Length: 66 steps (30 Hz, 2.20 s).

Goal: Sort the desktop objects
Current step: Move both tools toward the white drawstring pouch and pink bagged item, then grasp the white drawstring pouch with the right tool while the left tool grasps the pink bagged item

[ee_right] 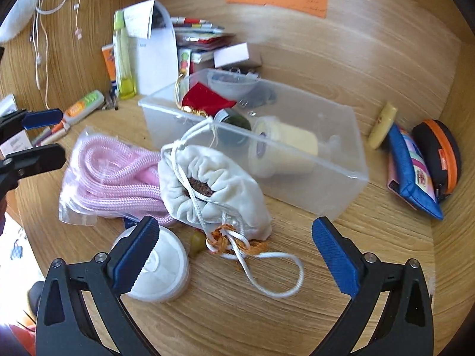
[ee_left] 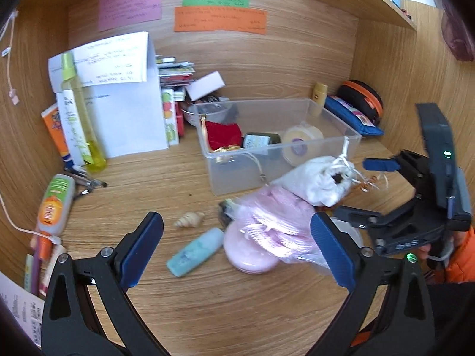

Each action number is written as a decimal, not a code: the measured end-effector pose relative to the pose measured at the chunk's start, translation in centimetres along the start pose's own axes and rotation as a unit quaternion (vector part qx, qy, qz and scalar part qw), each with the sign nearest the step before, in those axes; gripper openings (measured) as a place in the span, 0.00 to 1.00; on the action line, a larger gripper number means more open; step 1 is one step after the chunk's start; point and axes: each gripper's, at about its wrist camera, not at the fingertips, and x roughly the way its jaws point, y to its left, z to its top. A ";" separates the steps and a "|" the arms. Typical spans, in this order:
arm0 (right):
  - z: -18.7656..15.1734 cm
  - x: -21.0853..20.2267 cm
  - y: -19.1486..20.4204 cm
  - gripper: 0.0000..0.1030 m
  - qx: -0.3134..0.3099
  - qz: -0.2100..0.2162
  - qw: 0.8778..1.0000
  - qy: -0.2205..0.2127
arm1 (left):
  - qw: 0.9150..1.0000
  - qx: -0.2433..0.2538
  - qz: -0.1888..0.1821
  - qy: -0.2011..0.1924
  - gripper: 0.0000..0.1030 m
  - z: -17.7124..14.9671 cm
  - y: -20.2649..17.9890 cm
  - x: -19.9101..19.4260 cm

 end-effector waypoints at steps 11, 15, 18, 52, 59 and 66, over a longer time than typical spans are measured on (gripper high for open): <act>1.8 3.5 0.3 1.00 -0.052 -0.004 0.998 0.028 | 1.000 0.022 -0.016 0.015 0.98 -0.4 -2.1 0.8; 2.5 4.3 -0.1 0.98 -0.052 0.019 0.998 0.033 | 0.999 0.027 -0.025 0.031 0.98 -0.7 -2.6 1.9; 2.6 4.8 -0.4 0.96 -0.042 0.040 0.998 0.036 | 0.998 0.030 -0.030 0.044 0.98 -1.0 -2.9 3.2; 0.5 -0.6 -6.0 0.29 0.068 0.128 0.989 -0.026 | 0.997 0.042 0.007 0.060 0.74 0.0 -4.1 9.6; 0.3 -1.0 -6.4 0.29 0.090 0.147 0.984 -0.035 | 0.998 0.036 0.011 0.050 0.65 -0.3 -3.9 9.0; 0.4 -2.0 -6.8 0.29 0.109 0.153 0.981 -0.053 | 0.999 0.013 -0.012 0.038 0.63 0.1 -3.1 7.9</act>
